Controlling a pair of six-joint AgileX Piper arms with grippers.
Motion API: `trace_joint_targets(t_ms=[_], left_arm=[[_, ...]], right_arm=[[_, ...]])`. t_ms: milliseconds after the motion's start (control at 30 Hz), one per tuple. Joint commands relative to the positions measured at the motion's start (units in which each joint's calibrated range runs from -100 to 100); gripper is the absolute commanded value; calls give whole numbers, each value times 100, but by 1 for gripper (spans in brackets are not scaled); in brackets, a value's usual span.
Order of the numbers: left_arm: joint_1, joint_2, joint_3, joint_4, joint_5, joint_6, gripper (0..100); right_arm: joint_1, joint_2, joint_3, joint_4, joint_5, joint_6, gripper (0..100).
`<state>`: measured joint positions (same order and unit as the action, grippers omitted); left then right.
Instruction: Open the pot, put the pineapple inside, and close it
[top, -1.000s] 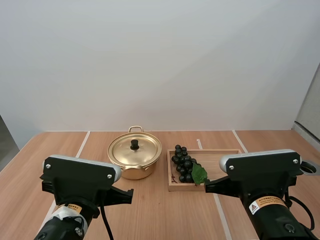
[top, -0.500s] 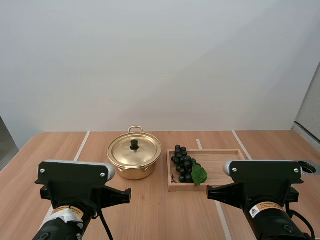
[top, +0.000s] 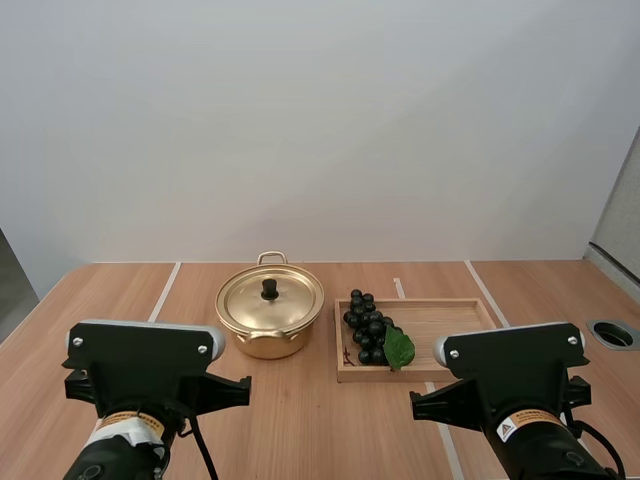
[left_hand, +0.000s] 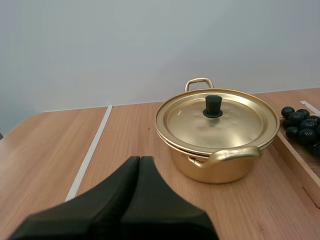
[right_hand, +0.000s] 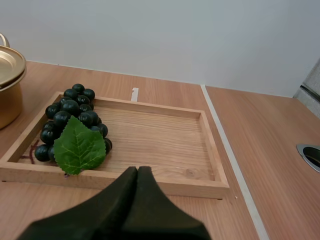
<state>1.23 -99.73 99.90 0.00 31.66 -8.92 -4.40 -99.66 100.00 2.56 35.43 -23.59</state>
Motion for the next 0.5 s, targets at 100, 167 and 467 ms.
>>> trace_joint_targets(t_ms=[100,167,467], left_arm=[[26,-27,10,0,-225,-58,0],[26,-27,10,0,-223,-58,0],[26,-27,10,0,-223,-58,0]], right_arm=[[10,-34,0,21,-47,-74,0],[10,-34,0,21,-47,-74,0],[10,-34,0,46,-45,-85,0]])
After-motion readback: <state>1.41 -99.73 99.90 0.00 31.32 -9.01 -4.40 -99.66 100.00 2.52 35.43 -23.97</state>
